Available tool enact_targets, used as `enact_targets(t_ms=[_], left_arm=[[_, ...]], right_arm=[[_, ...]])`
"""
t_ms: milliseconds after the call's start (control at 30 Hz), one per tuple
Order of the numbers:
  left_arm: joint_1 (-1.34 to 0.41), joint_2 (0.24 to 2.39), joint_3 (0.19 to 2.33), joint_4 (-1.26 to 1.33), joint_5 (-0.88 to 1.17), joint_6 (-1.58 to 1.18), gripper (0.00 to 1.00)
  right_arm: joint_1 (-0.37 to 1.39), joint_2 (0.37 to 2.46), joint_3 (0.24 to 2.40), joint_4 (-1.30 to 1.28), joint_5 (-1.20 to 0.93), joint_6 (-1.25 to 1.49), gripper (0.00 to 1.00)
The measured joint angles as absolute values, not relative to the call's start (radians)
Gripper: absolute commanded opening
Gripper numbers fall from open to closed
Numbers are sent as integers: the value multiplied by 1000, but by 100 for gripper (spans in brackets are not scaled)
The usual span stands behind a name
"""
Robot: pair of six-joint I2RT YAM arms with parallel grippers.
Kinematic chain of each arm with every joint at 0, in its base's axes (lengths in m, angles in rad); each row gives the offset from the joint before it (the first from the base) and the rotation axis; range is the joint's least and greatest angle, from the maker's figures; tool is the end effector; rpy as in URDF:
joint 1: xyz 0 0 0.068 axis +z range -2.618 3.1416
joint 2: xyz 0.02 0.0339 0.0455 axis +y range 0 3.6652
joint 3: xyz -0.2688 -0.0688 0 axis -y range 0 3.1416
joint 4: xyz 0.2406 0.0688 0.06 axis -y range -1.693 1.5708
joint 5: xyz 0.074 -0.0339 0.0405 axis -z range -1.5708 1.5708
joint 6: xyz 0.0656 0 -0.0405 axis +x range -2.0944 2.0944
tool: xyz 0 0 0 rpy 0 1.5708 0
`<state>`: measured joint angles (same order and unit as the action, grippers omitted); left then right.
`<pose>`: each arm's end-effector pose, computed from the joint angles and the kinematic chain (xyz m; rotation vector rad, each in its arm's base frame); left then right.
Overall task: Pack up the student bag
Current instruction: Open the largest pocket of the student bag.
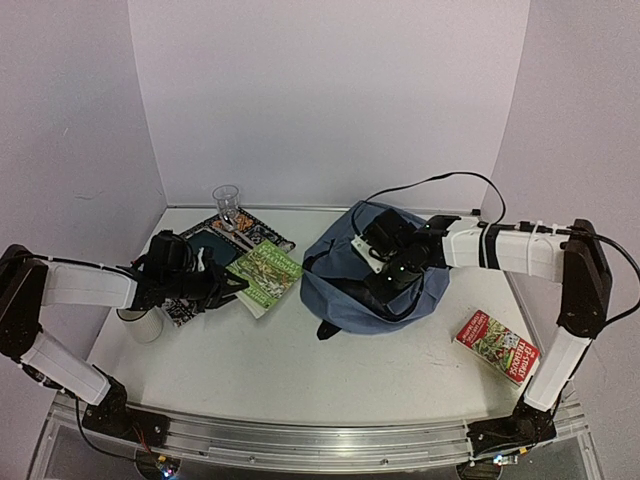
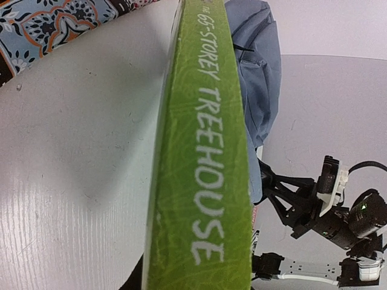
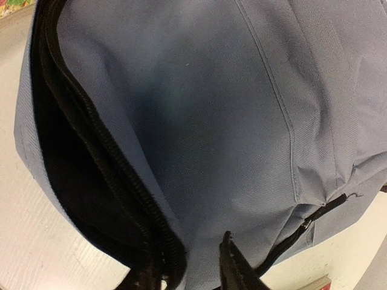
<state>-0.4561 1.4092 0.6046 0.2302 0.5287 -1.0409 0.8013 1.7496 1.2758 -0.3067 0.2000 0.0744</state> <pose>0.2516 -0.1603 0.1761 -0.3525 2.3938 -1.3609 0.2929 0.2837 0.2243 -0.7399 2.2205 0.2010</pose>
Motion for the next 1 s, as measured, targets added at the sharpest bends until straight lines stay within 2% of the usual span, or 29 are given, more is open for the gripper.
enact_targets(t_ms=[33, 67, 600, 1000], left_arm=[[-456, 1406, 608, 223, 529, -1038, 0], [-456, 1403, 610, 216, 529, -1037, 0], [-455, 1295, 827, -22, 502, -979, 0], [-464, 1294, 838, -41, 614, -1056, 0]], right_arm=[[801, 1752, 1284, -309, 198, 74, 3], [801, 1755, 1293, -312, 196, 69, 0], [801, 1708, 1407, -309, 248, 39, 0], [801, 1467, 1259, -46, 416, 92, 0]])
